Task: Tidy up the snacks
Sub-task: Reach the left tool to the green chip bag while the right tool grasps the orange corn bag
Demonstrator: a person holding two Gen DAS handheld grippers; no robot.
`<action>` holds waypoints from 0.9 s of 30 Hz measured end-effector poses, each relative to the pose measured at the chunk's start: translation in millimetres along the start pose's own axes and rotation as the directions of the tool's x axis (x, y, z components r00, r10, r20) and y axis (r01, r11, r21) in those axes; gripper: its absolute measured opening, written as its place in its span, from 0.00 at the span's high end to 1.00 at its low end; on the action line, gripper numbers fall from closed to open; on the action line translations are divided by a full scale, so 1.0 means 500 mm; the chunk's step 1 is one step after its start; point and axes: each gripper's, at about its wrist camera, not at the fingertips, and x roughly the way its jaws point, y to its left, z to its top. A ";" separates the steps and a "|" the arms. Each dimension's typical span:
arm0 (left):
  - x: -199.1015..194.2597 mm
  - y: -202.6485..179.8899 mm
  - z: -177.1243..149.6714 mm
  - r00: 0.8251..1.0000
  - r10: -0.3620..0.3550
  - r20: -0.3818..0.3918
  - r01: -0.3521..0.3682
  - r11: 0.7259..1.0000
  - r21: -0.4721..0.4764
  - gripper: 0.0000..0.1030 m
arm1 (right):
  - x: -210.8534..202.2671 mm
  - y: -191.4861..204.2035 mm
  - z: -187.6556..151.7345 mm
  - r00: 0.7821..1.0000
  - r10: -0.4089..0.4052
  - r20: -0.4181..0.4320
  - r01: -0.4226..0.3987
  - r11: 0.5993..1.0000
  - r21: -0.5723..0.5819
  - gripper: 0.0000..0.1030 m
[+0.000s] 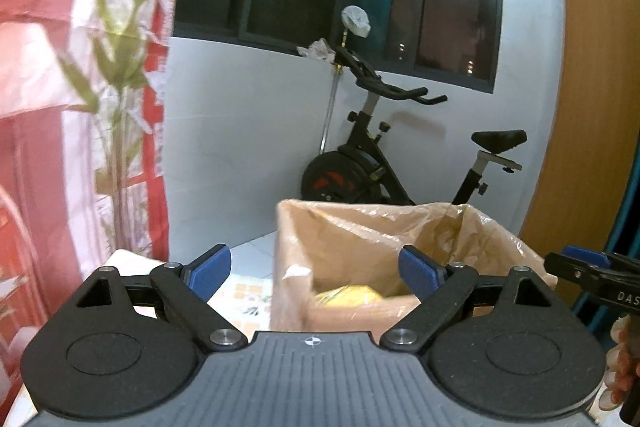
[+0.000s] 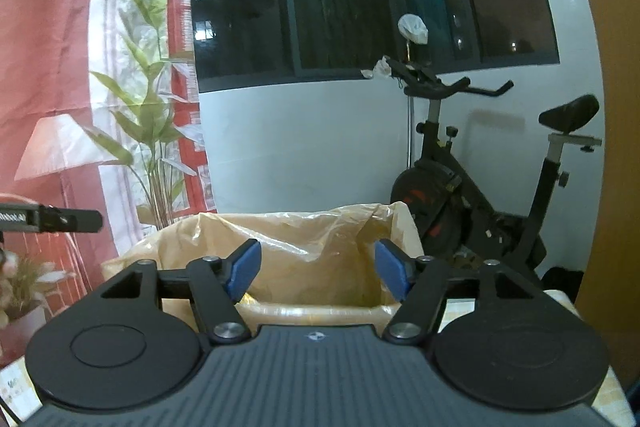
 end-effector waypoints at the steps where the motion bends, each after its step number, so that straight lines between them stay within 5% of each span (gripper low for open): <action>1: -0.009 0.007 -0.008 1.000 0.009 -0.001 -0.009 1.000 -0.010 0.10 | -0.008 0.002 -0.007 1.000 0.002 -0.001 -0.002 1.000 -0.004 0.34; 12: -0.032 0.056 -0.092 0.995 0.069 -0.065 -0.074 0.994 -0.075 0.11 | -0.028 -0.004 -0.140 0.991 -0.044 -0.127 0.046 0.999 0.008 0.32; 22: -0.019 0.073 -0.138 0.990 0.083 -0.113 -0.092 0.993 -0.078 0.12 | 0.045 -0.056 -0.269 0.933 -0.098 -0.346 0.121 0.992 0.044 0.32; 27: -0.009 0.078 -0.154 0.986 0.085 -0.143 -0.098 0.991 -0.089 0.12 | 0.040 -0.066 -0.310 0.917 -0.084 -0.389 0.122 0.990 0.073 0.25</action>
